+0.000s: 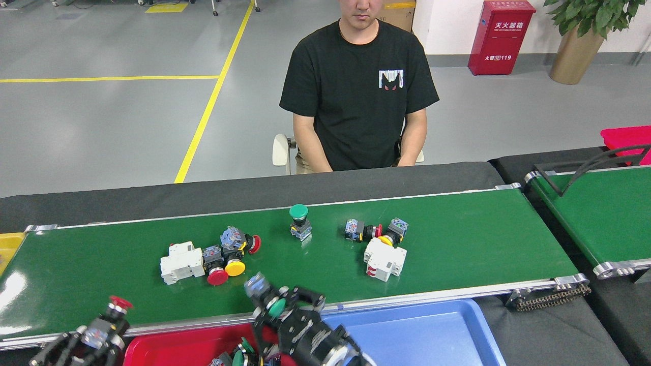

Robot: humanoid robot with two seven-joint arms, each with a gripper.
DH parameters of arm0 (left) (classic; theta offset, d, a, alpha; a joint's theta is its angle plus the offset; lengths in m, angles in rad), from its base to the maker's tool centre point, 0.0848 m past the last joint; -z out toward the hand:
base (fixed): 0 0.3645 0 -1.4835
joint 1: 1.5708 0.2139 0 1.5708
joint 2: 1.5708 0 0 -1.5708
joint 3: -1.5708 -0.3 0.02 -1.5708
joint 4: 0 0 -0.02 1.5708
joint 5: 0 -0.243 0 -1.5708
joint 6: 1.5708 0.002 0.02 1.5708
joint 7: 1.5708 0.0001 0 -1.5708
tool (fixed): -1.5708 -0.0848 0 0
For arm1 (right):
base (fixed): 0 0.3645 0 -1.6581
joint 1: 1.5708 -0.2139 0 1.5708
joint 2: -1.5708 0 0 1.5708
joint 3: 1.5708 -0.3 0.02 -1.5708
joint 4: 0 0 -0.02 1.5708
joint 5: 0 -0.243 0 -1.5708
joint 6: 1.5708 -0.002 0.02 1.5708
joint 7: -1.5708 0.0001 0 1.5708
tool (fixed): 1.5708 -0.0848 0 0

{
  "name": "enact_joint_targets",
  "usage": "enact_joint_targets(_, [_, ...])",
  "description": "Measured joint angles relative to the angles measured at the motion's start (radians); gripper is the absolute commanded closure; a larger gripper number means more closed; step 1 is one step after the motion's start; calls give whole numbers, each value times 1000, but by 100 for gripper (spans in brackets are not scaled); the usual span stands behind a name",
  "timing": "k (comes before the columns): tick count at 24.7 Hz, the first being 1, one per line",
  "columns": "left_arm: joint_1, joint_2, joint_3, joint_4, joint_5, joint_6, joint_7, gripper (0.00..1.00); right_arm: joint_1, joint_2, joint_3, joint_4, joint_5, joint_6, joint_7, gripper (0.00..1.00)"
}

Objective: Pick switch part from conveyor to tray

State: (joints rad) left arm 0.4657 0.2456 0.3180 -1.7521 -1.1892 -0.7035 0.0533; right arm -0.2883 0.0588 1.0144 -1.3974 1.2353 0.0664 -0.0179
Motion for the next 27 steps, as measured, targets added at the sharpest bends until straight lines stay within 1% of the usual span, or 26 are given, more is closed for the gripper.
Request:
enact_joint_targets(2, [12,-42,-2,-7,0,-31,-1,0,3,0,5,-3,5,-14,-2,1])
enact_joint_targets(6, [22,-54,4,-7,-2,-61,-1,0,8,0,-3,-9,6,-26,-7,1])
enact_joint_targets(7, [22,-56,13,-6,-3,-62,-2,0,14,0,-23,-18,6,-27,-13,1])
enact_joint_targets(8, [23,-63,30,-4,-3,-42,-4,0,41,0,-72,-38,6,-15,-21,1])
enact_joint_targets(9, [23,-77,55,-1,-3,-8,-4,0,73,0,-123,-55,6,10,-34,1])
enact_joint_targets(11, [23,-108,119,7,-22,102,-4,0,158,0,-222,-88,10,80,-64,1])
enact_joint_targets(13, [23,-114,178,30,-61,200,12,0,223,-10,-265,-112,13,168,-111,1])
enact_joint_targets(16, [32,-114,246,66,-85,259,49,0,304,-76,-301,-117,16,336,-188,1])
enact_joint_targets(18, [36,-113,258,74,-86,268,61,0,330,-98,-310,-118,16,429,-218,1])
enact_joint_targets(20, [36,-112,257,79,-86,273,67,0,337,-116,-322,-118,16,483,-233,1])
enact_joint_targets(21, [34,-107,254,88,-86,276,68,0,337,-125,-330,-120,16,497,-237,1])
enact_joint_targets(23, [10,-80,253,134,-86,240,68,0,337,-135,-337,-121,16,512,-240,1])
enact_joint_targets(25, [-54,-29,253,208,-86,187,69,0,337,-147,-338,-124,15,517,-241,1])
enact_joint_targets(27, [-141,41,252,291,-86,145,69,0,336,-164,-339,-132,11,509,-241,1])
